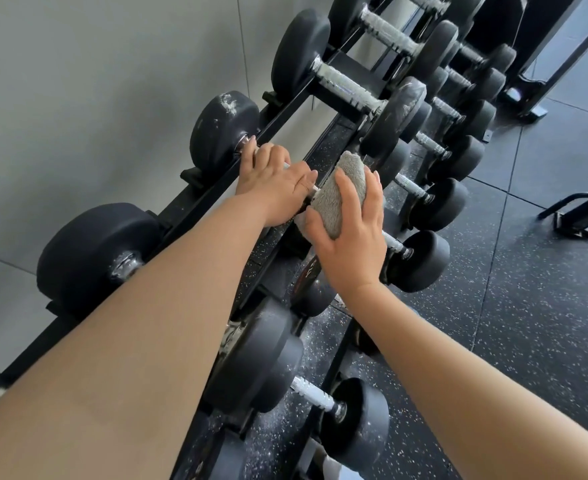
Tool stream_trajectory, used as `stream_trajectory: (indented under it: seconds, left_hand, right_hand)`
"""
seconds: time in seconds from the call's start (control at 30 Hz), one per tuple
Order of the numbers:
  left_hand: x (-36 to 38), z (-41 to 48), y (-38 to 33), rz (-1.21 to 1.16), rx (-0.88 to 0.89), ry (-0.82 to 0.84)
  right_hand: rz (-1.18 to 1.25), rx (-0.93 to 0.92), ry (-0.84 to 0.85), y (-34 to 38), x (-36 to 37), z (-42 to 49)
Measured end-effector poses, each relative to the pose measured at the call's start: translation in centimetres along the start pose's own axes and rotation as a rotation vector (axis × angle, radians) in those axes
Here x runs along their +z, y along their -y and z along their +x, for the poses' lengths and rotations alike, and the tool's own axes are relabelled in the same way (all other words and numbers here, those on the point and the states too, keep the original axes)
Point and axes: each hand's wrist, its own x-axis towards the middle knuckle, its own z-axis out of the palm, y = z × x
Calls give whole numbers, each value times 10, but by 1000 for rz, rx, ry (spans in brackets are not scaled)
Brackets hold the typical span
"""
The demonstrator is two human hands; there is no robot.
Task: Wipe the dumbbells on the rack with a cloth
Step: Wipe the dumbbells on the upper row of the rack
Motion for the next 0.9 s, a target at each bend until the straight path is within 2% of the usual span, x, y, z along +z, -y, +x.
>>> stream_trajectory:
  seconds: [0.13,0.27,0.37,0.47,0.6,0.7,0.9]
  left_hand:
    - [0,2,-1,27,5,-7]
    - [0,2,-1,13,1,-7]
    - [-1,2,0,18,-12,6]
    - [-1,1,0,8,-19,23]
    - [0,1,0,0,-13,29]
    - [1,0,0,2,-10,10]
    - [4,3,-3,24,-12,-15]
  right_hand:
    - [47,157,106,9,-18,36]
    - [112,361,326,19,-37,74]
    - [167,417,290,19,-32,71]
    - [250,341,69,21,-12,37]
    - [83,103,-74,16,9,-2]
    - [50,65,-62,9,6,0]
    - [121,173,93,8,-17,26]
